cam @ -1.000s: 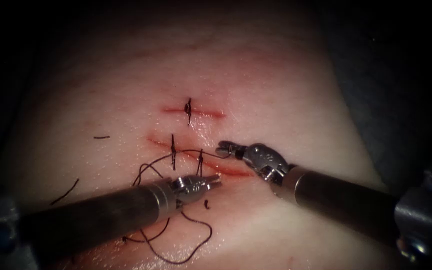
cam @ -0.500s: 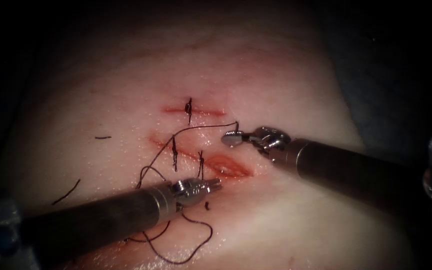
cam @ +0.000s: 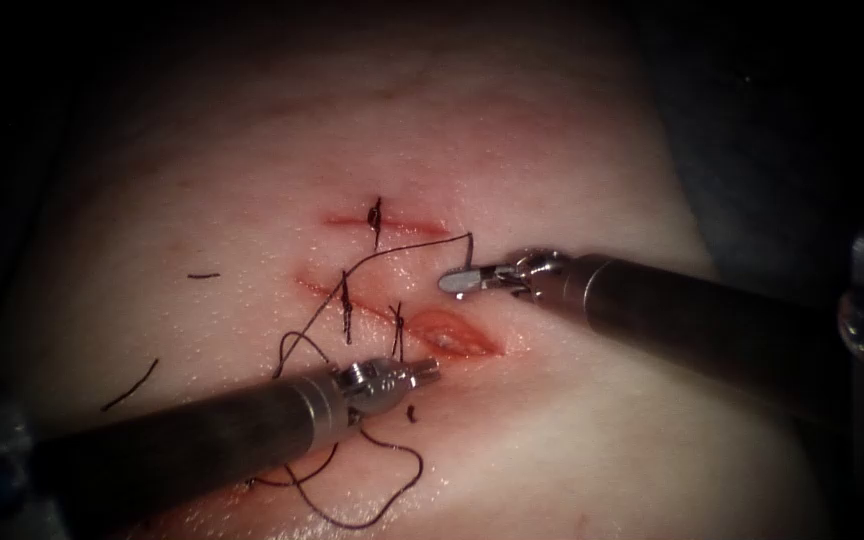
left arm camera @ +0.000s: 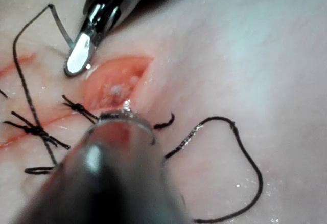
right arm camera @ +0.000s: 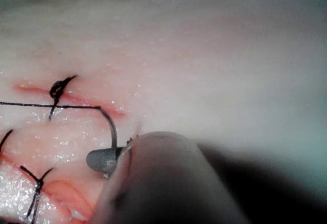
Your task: Wound Closure
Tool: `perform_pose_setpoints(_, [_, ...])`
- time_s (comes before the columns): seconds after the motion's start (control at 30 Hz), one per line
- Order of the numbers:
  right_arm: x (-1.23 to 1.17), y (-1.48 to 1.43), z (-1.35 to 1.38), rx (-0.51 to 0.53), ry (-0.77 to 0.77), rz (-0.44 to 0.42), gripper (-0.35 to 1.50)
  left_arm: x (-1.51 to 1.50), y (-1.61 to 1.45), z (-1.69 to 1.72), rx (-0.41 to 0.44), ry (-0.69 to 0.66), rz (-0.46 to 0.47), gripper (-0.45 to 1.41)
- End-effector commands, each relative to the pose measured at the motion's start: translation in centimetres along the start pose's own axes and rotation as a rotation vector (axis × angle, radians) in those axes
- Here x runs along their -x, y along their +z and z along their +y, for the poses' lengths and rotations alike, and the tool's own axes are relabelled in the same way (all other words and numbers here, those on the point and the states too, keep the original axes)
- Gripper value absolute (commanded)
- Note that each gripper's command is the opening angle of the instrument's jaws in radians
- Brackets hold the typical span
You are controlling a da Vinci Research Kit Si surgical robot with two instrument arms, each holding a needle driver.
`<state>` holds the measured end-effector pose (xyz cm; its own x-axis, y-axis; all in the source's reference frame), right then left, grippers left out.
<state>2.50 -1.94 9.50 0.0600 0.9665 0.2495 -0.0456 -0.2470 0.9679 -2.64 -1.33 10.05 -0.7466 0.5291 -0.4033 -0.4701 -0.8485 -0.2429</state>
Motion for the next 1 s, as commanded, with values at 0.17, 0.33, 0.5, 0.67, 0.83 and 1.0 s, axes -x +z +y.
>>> perform_pose_setpoints(0.17, [0.24, 0.21, 0.01, -0.041, 0.041, -0.045, -0.35, 0.0, -0.01, -0.06, 0.012, -0.002, 0.002, -0.1])
perform_pose_setpoints(0.33, [0.33, 0.22, -0.02, -0.048, 0.037, -0.062, -0.1, 0.01, -0.06, -0.11, 0.012, 0.004, -0.004, -0.11])
perform_pose_setpoints(0.5, [0.25, 0.19, 0.01, -0.011, -0.059, 0.023, 1.08, 0.01, -0.06, -0.11, 0.012, 0.004, -0.004, -0.13])
perform_pose_setpoints(0.67, [-0.03, 0.13, 0.1, 0.001, -0.171, 0.139, 1.46, 0.02, -0.06, -0.06, 0.007, 0.003, -0.005, -0.13])
perform_pose_setpoints(0.83, [-0.2, 0.02, 0.16, 0.026, -0.307, 0.171, 1.48, 0.02, -0.07, -0.05, 0.006, 0.002, -0.005, -0.13])
perform_pose_setpoints(1.0, [-0.38, -0.15, 0.11, 0.061, -0.496, 0.182, 1.36, 0.02, -0.08, -0.03, 0.005, 0.001, -0.006, -0.13])
